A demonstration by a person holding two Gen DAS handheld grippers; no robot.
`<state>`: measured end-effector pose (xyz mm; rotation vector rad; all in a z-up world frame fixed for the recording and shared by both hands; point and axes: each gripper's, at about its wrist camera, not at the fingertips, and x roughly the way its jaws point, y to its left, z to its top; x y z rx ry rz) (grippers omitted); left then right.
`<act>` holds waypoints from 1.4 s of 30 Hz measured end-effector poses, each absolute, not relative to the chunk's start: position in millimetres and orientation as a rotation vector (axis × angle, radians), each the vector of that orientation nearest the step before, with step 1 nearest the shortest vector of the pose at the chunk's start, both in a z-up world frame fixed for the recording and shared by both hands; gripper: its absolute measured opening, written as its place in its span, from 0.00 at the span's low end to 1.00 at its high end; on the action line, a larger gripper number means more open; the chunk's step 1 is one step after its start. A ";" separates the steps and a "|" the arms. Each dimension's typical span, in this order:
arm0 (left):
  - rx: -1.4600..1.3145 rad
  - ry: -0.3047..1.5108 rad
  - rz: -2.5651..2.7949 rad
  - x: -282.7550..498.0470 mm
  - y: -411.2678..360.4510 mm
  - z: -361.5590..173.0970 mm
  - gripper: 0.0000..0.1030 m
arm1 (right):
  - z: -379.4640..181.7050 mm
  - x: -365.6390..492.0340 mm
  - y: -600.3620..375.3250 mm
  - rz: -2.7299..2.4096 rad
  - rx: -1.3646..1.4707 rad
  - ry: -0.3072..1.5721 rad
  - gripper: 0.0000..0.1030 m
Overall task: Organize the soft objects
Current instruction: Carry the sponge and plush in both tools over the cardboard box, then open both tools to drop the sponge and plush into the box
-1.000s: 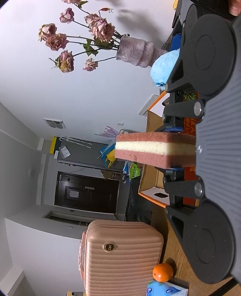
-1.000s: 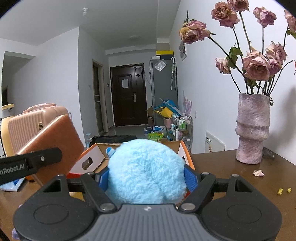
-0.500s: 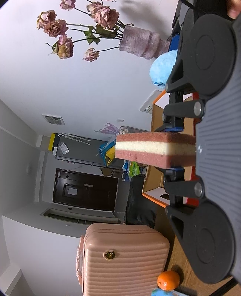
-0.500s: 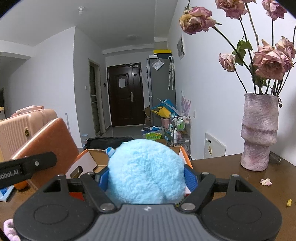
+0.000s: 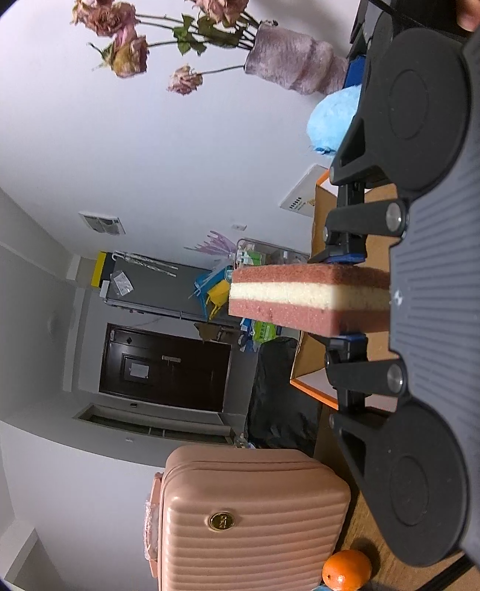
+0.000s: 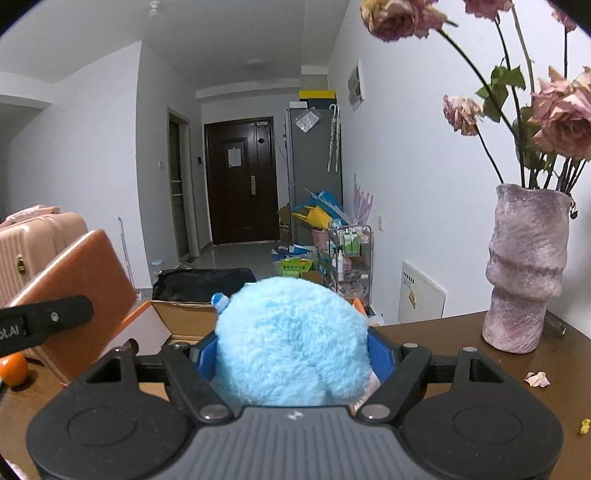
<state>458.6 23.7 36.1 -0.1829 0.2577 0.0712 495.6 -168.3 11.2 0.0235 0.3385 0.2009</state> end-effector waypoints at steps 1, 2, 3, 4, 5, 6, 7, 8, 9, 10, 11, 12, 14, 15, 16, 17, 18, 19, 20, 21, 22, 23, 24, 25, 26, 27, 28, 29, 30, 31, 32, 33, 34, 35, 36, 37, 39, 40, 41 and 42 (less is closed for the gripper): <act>-0.182 0.263 0.076 462.2 24.3 35.5 0.31 | 10.7 499.2 -167.8 0.198 0.023 0.345 0.75; -0.180 0.269 0.081 465.9 24.6 35.1 0.31 | 10.6 502.9 -167.4 0.195 0.022 0.352 0.75; -0.178 0.277 0.085 470.2 24.5 34.2 0.31 | 9.4 506.7 -167.0 0.192 0.020 0.359 0.75; -0.177 0.286 0.090 474.7 24.8 32.8 0.31 | 8.7 510.0 -165.7 0.190 0.018 0.367 0.75; -0.177 0.296 0.095 478.6 26.2 30.7 0.31 | 7.7 513.1 -164.0 0.188 0.017 0.375 0.75; -0.179 0.307 0.099 482.4 27.1 28.6 0.31 | 6.5 517.0 -163.7 0.187 0.017 0.383 0.75; -0.182 0.316 0.103 486.4 28.1 26.6 0.31 | 5.1 521.4 -163.1 0.187 0.018 0.395 0.75; -0.183 0.326 0.109 490.1 29.2 24.7 0.31 | 3.6 525.8 -162.9 0.190 0.019 0.407 0.75; -0.183 0.337 0.118 493.7 31.1 22.4 0.31 | 2.3 529.7 -162.3 0.192 0.021 0.416 0.75; -0.184 0.347 0.124 496.8 32.2 20.9 0.31 | 1.0 532.5 -161.2 0.194 0.019 0.424 0.75; -0.187 0.356 0.128 499.6 33.2 19.8 0.31 | -0.2 535.6 -159.8 0.195 0.016 0.431 0.75; -0.190 0.365 0.133 502.4 34.2 18.4 0.31 | -1.7 538.6 -158.0 0.194 0.010 0.437 0.75; -0.193 0.383 0.141 507.0 35.9 15.7 0.31 | -5.7 545.1 -153.5 0.189 -0.005 0.449 0.75; -0.193 0.391 0.147 509.4 37.4 14.3 0.31 | -8.1 548.5 -151.1 0.187 -0.013 0.455 0.75; -0.189 0.399 0.154 510.8 38.0 12.8 0.31 | -10.6 550.8 -148.3 0.183 -0.023 0.461 0.75; -0.186 0.408 0.160 512.1 38.3 11.0 0.31 | -13.0 552.9 -146.6 0.179 -0.032 0.466 0.75; -0.188 0.413 0.158 513.5 38.2 9.9 0.31 | -15.3 555.0 -144.1 0.176 -0.046 0.471 0.75; -0.190 0.417 0.155 514.0 38.5 9.3 0.31 | -17.1 556.6 -142.0 0.171 -0.059 0.474 0.75; -0.188 0.419 0.154 514.7 37.9 8.6 0.31 | -18.7 558.0 -140.8 0.166 -0.065 0.477 0.75; -0.180 0.418 0.156 515.0 36.8 8.0 0.31 | -19.8 558.3 -139.8 0.164 -0.066 0.480 0.75; -0.174 0.418 0.159 515.9 36.1 7.7 0.31 | -20.7 559.0 -139.5 0.165 -0.066 0.484 0.75; -0.171 0.419 0.159 516.2 35.9 7.3 0.31 | -21.1 560.9 -139.4 0.166 -0.065 0.487 0.75; -0.171 0.421 0.157 516.3 35.5 6.8 0.32 | -22.1 561.6 -139.7 0.164 -0.066 0.490 0.75; -0.172 0.423 0.155 516.1 35.0 6.5 0.32 | -23.2 562.2 -139.5 0.162 -0.068 0.493 0.76; -0.173 0.422 0.155 515.9 35.1 6.3 0.32 | -24.1 562.7 -139.5 0.162 -0.070 0.496 0.77; -0.171 0.418 0.158 515.7 35.0 6.4 0.37 | -24.7 562.6 -139.6 0.161 -0.070 0.499 0.81; -0.171 0.415 0.158 515.7 34.8 6.4 0.44 | -24.6 563.6 -139.8 0.157 -0.071 0.500 0.85; -0.177 0.415 0.165 515.0 35.0 6.3 0.65 | -25.0 563.0 -139.7 0.153 -0.070 0.499 0.92; -0.183 0.408 0.175 514.3 36.5 5.8 0.84 | -23.3 564.7 -139.6 0.148 -0.065 0.496 1.00; -0.184 0.396 0.184 512.4 36.6 6.2 0.90 | -22.8 564.4 -140.5 0.145 -0.059 0.492 1.00; -0.183 0.384 0.191 510.4 36.3 7.0 0.96 | -22.1 564.1 -141.8 0.144 -0.049 0.488 1.00; -0.182 0.376 0.196 508.8 35.8 7.7 1.00 | -22.0 563.6 -144.3 0.144 -0.039 0.486 1.00; -0.182 0.371 0.199 507.7 35.4 7.9 1.00 | -21.6 563.6 -145.6 0.144 -0.030 0.487 1.00; -0.183 0.368 0.202 507.0 35.4 8.0 1.00 | -21.0 563.4 -146.6 0.144 -0.022 0.487 1.00; -0.185 0.367 0.203 506.5 35.4 8.1 1.00 | -21.4 562.7 -147.7 0.143 -0.017 0.486 1.00; -0.189 0.367 0.203 506.1 35.9 8.3 1.00 | -21.6 562.0 -148.3 0.142 -0.014 0.484 1.00; -0.198 0.365 0.209 505.5 37.3 9.2 1.00 | -21.1 560.8 -148.8 0.142 -0.011 0.481 1.00; -0.202 0.364 0.212 505.2 37.9 9.2 1.00 | -21.0 560.1 -149.2 0.143 -0.011 0.478 1.00; -0.206 0.365 0.213 504.2 38.8 10.0 1.00 | -21.2 559.5 -149.5 0.144 -0.012 0.475 1.00; -0.211 0.367 0.212 503.8 39.9 10.2 1.00 | -21.0 558.0 -149.6 0.145 -0.013 0.472 1.00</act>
